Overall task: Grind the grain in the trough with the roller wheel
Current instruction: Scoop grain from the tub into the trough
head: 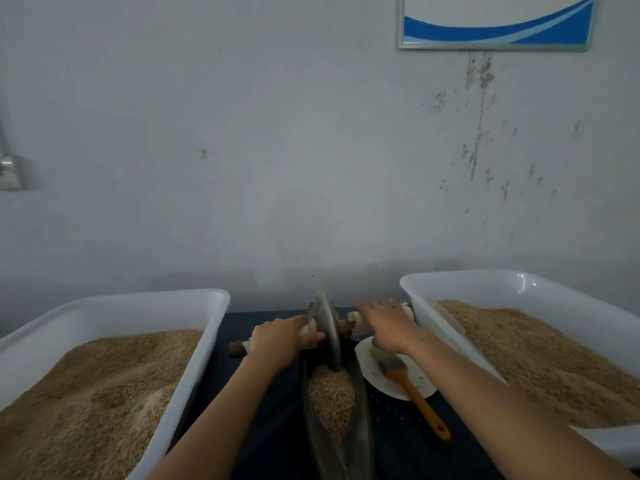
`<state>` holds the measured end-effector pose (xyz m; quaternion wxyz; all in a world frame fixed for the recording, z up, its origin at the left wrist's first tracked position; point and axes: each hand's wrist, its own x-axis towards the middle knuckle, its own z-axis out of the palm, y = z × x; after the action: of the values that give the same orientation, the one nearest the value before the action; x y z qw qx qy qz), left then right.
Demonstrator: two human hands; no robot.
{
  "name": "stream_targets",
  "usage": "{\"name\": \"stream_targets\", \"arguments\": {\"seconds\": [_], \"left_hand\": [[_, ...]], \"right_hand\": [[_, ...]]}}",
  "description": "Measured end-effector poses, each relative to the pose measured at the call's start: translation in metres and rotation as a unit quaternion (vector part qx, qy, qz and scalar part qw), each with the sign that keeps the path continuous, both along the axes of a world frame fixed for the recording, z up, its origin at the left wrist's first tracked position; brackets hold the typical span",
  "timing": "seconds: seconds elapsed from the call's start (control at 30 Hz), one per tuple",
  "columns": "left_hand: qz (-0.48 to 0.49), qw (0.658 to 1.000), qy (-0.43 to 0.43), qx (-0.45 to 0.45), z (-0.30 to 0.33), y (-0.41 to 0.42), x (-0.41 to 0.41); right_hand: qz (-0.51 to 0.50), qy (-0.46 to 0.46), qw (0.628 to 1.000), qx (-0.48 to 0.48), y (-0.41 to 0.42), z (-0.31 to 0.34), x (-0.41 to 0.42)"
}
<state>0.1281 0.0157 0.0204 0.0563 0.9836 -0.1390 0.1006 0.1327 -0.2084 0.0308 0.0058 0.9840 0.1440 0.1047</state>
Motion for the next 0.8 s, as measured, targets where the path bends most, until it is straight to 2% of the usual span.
{"name": "stream_targets", "arguments": {"seconds": [0.13,0.43,0.67,0.8], "left_hand": [[0.000,0.998,-0.035,0.048,-0.003,-0.001,0.003],[-0.024,0.985,-0.119,0.122,0.001,-0.008,0.004],[-0.006,0.984,-0.157,0.083,-0.011,0.002,0.004],[0.007,0.974,-0.219,0.063,-0.001,0.004,-0.001]], "right_hand": [[-0.012,-0.032,0.997,0.075,0.002,-0.009,0.001],[-0.046,-0.040,0.997,0.045,-0.001,-0.025,0.007],[-0.049,-0.094,0.992,0.068,0.006,-0.022,0.007],[-0.052,-0.160,0.984,0.063,0.012,0.001,0.003]]}}
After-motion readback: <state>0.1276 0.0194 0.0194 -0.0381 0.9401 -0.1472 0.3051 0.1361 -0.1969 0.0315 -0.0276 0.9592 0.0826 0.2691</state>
